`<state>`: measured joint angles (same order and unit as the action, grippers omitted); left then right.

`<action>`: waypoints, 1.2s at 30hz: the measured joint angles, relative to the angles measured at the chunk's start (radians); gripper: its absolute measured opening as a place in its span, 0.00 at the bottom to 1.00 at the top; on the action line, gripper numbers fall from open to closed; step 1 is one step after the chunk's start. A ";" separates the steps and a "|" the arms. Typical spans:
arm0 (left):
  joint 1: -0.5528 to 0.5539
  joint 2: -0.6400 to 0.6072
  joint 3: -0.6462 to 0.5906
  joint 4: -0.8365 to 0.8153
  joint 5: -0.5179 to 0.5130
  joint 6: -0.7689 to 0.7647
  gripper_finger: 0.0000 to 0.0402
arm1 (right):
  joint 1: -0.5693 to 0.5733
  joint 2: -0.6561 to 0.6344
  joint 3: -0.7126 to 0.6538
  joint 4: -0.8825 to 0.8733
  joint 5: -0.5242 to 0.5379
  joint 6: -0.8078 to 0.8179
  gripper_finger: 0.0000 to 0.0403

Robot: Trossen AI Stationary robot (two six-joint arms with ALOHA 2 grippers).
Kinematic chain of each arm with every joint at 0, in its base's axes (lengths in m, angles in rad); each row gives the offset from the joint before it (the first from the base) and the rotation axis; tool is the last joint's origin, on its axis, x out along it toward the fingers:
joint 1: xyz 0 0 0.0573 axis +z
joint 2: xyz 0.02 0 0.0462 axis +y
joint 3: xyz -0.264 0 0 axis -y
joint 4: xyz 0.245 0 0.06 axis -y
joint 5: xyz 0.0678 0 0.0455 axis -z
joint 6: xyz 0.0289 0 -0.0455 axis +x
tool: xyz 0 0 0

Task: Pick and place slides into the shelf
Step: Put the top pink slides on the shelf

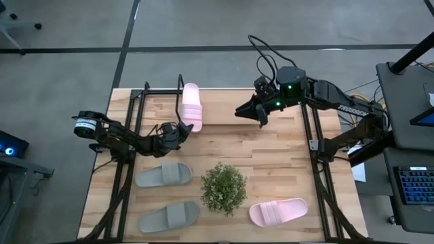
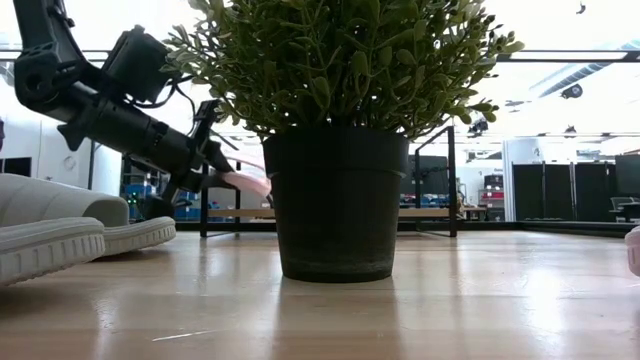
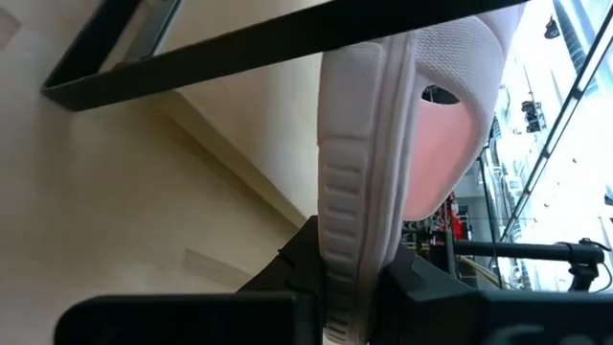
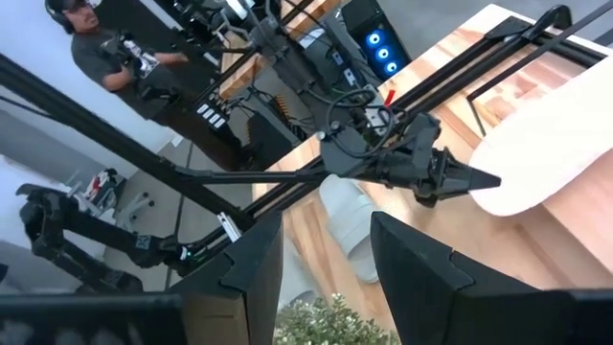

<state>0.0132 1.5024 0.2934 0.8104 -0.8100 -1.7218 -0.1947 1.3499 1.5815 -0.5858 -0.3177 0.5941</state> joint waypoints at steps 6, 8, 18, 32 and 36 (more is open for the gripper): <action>0.009 0.000 -0.009 -0.008 -0.002 0.000 0.05 | 0.014 0.000 0.000 0.000 0.004 0.000 0.37; 0.014 0.000 -0.009 -0.008 -0.002 0.000 0.05 | 0.014 0.000 0.000 0.000 0.004 -0.001 0.37; 0.051 0.000 -0.010 -0.009 0.032 0.000 0.07 | 0.014 0.000 0.000 0.000 0.004 -0.003 0.37; 0.072 0.000 -0.024 -0.009 0.066 0.010 0.06 | 0.014 0.000 0.000 0.000 0.005 -0.008 0.37; 0.082 0.000 -0.024 -0.008 0.067 0.010 0.06 | 0.014 0.000 0.000 0.000 0.005 -0.008 0.37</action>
<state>0.0950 1.5024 0.2699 0.8024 -0.7425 -1.7121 -0.1802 1.3499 1.5816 -0.5858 -0.3130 0.5861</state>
